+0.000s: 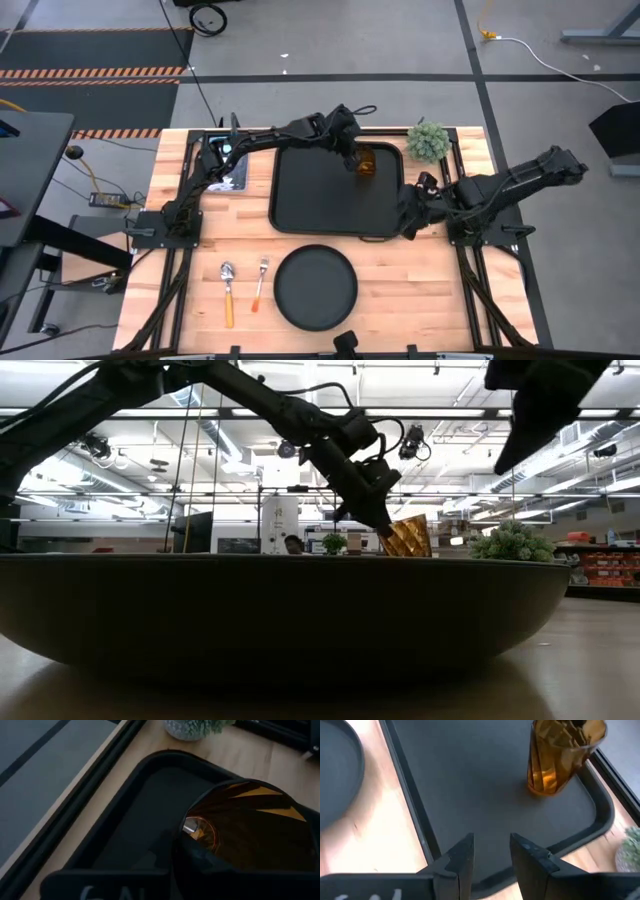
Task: Pick and place plate/cup/fork/spoon on tray
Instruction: Put the orange cup on the black tray
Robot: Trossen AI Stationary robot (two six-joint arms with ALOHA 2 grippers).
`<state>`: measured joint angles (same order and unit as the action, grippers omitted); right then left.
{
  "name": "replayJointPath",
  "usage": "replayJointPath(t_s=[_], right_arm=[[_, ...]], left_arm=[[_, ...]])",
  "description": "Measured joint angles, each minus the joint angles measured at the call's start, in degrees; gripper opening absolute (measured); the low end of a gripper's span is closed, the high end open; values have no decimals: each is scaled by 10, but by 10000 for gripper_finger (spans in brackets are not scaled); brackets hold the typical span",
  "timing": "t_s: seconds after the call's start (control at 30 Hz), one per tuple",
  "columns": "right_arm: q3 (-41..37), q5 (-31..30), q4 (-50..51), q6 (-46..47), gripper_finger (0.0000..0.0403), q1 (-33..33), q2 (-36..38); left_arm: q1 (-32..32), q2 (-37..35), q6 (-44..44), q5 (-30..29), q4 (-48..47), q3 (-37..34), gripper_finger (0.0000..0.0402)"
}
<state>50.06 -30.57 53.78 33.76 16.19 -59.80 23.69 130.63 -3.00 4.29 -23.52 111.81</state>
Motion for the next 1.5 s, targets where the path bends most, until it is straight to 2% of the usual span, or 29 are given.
replayJointPath(t_s=[0.13, 0.27, 0.63, 0.83, 1.0, 1.17, 1.33, 1.5], right_arm=[[0, 9, -27, -34, 132, -20, 0], [0, 29, -46, -57, 132, -37, 0], [0, 48, -52, -84, 132, -58, 0], [0, 48, -53, -84, 132, -58, 0], [0, 48, -53, -85, 132, -58, 0], [0, 48, -50, -84, 132, -58, 0], [0, 48, -50, -86, 132, -58, 0], [0, 48, -52, -89, 132, -58, 0]], left_arm=[[-5, 0, 19, -2, -32, 0, 19], [-9, 2, 33, -33, -26, 0, 34], [-6, 3, 24, -46, -2, 0, 122], [3, 0, 26, -44, -2, 0, 152], [5, -34, 54, -24, -7, 0, 157], [0, -53, 78, 34, -88, 0, 152], [-12, -59, 97, 34, -173, -1, 146], [-30, -45, 94, 2, -158, -24, 144]])
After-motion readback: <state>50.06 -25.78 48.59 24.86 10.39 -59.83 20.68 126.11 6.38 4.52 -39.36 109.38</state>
